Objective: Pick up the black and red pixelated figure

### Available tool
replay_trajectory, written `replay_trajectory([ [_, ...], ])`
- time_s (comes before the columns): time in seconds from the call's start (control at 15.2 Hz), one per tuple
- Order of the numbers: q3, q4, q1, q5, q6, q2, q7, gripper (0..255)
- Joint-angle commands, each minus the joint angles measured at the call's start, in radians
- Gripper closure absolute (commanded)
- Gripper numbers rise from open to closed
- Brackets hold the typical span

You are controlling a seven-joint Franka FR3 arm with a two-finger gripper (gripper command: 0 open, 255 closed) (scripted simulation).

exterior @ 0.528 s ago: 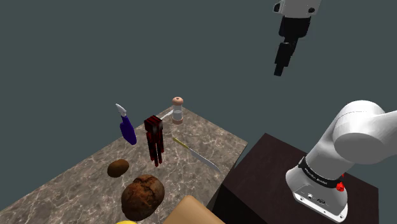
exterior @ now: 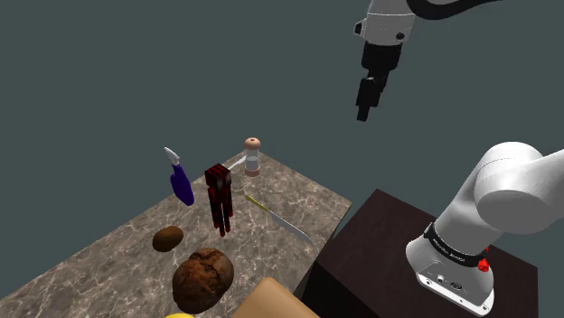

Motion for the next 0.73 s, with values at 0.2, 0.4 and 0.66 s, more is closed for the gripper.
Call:
replay_trajectory([
  [0.2,0.068,0.027,0.029,0.033,0.129,0.140,0.054,0],
  [0.4,0.105,0.056,0.043,0.039,0.202,0.233,0.085,0],
  [0.66,0.154,0.111,0.057,0.034,0.289,0.364,0.128,0],
])
